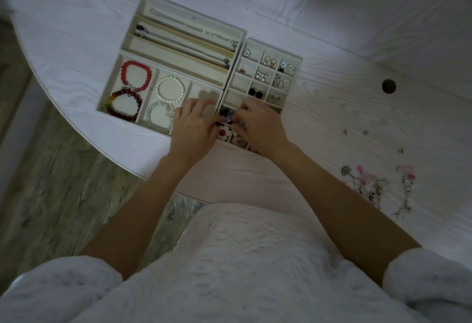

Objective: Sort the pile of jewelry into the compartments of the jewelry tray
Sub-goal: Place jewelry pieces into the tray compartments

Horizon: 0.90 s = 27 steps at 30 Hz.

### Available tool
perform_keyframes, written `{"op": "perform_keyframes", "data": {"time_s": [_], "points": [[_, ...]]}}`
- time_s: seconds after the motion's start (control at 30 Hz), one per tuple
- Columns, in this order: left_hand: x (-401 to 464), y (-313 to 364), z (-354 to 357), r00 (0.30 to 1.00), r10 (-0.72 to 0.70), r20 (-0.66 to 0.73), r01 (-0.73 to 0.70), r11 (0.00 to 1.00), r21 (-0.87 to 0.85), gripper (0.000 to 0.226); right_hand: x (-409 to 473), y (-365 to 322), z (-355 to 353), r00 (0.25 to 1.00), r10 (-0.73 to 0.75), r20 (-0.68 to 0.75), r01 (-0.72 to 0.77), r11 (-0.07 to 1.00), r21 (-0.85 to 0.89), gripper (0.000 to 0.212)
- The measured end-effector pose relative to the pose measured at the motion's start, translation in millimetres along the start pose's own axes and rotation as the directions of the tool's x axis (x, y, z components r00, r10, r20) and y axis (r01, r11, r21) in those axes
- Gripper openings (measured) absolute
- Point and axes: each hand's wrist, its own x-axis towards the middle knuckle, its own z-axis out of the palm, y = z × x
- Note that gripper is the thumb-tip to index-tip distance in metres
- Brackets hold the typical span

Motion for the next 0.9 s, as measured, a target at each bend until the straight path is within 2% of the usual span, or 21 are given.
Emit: {"op": "perform_keyframes", "data": {"time_s": [0.13, 0.23, 0.3, 0.37, 0.47, 0.67, 0.77, 0.9], "points": [[1.1, -0.6, 0.7, 1.0, 0.016, 0.006, -0.016, 1.0, 0.008, 0.035, 13.7, 1.6, 2.2, 0.999, -0.008, 0.048, 0.009, 0.999, -0.031, 0.007], [1.9, -3.0, 0.5, 1.0, 0.027, 0.003, -0.027, 0.999, 0.031, 0.035, 24.4, 3.4, -1.1, 0.991, -0.065, 0.113, 0.076, 0.992, -0.099, 0.003], [2.1, -4.1, 0.8, 1.0, 0.026, 0.003, -0.026, 0.999, 0.033, 0.035, 30.1, 0.2, -4.4, 0.988, -0.046, 0.145, 0.068, 0.986, -0.149, 0.004], [2.1, -4.7, 1.1, 1.0, 0.019, 0.006, -0.019, 0.999, 0.025, 0.035, 32.6, -6.2, -6.5, 0.99, -0.03, 0.139, 0.051, 0.987, -0.151, 0.008], [1.6, -4.0, 1.4, 1.0, 0.009, 0.014, -0.01, 1.0, 0.022, 0.036, 30.8, -10.5, -5.2, 0.997, -0.062, 0.036, 0.067, 0.988, -0.143, 0.021], [0.6, -4.0, 1.8, 1.0, 0.004, 0.012, -0.004, 1.0, 0.01, 0.037, 0.4, 8.1, -9.4, 0.991, -0.134, 0.007, 0.132, 0.966, -0.221, 0.006], [-0.9, -4.6, 2.8, 1.0, 0.014, 0.009, -0.014, 1.0, 0.003, 0.037, -0.9, 7.3, -6.9, 0.991, -0.13, 0.024, 0.132, 0.946, -0.296, 0.014], [-0.9, -5.5, 1.6, 1.0, 0.02, 0.006, -0.02, 1.0, -0.01, 0.037, 6.4, 1.6, -1.2, 0.987, -0.158, 0.031, 0.159, 0.926, -0.341, 0.01]]}}
